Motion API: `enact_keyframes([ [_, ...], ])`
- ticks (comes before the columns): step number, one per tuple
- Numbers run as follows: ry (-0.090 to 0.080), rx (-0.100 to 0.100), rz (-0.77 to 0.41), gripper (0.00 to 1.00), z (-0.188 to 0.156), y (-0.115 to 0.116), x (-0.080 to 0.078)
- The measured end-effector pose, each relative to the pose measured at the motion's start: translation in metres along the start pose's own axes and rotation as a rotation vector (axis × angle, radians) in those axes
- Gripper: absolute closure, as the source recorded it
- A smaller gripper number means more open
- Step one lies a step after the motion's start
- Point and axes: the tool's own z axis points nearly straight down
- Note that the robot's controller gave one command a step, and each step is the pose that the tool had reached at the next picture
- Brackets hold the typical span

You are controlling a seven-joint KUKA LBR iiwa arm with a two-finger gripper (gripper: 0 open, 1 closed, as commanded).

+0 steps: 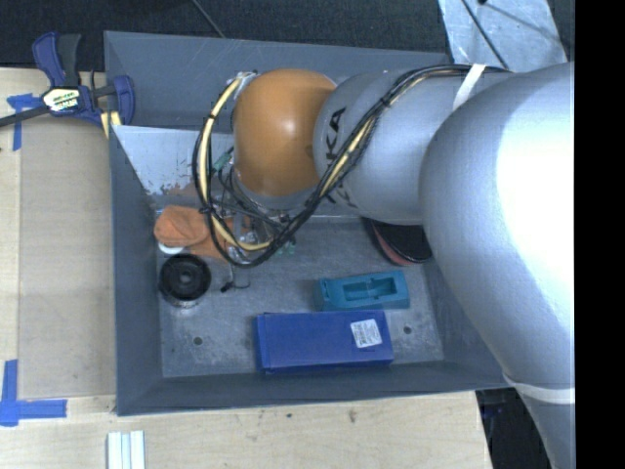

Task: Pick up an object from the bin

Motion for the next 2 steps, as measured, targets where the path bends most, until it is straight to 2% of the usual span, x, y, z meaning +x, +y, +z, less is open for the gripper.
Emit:
enact_keyframes([
  [1, -0.005, -0.001, -0.136, 1.00, 0.0313, 0.0072, -0.0116],
  [2, -0.005, -0.001, -0.136, 1.00, 0.0313, 0.0071, -0.0116],
])
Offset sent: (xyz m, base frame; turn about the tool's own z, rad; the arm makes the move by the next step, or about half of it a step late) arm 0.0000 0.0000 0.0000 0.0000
